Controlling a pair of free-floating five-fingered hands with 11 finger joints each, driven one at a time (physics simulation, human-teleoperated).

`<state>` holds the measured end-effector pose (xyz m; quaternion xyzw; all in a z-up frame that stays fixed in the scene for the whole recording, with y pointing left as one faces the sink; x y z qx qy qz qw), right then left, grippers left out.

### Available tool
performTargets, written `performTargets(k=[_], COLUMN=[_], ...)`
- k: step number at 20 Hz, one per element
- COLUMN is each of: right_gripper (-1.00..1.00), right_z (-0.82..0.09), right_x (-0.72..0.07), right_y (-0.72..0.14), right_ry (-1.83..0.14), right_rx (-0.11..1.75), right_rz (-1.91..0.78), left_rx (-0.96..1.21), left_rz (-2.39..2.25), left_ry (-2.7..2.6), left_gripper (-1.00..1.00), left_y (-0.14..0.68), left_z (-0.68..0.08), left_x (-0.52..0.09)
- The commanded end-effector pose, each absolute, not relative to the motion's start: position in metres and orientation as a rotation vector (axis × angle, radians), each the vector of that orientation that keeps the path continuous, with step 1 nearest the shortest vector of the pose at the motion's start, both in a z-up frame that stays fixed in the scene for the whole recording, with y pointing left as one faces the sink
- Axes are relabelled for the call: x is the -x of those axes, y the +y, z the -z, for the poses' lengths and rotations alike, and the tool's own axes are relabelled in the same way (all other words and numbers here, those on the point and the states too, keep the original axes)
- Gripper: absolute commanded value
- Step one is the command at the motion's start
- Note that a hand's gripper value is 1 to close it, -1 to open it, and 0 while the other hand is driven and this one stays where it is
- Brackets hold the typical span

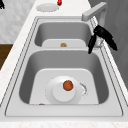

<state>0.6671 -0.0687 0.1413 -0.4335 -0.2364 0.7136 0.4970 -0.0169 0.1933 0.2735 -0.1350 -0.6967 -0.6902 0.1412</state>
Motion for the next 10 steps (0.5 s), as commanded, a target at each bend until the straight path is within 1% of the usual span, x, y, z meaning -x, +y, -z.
performTargets(k=[1,2,4,10], right_gripper=[-1.00,-1.00,-1.00,-1.00], right_z=[-0.110,-0.111,-0.113,-0.117], right_x=[-0.661,-0.664,-0.669,-0.675], right_y=[-0.085,-0.080,-0.073,-0.063], right_ry=[-0.570,-0.591,-0.561,-0.505], right_rx=[1.050,1.045,1.027,1.026], right_rz=[-1.725,-1.748,-1.797,-1.831], left_rx=[0.390,0.390,0.390,0.390], left_rz=[1.993,1.993,1.993,1.993], left_ry=[-2.012,-2.012,-2.012,-2.012], left_gripper=[0.00,0.00,0.00,0.00], left_y=[0.193,0.193,0.193,0.193], left_z=[-0.274,-0.274,-0.274,-0.274], left_x=[0.017,0.017,0.017,0.017])
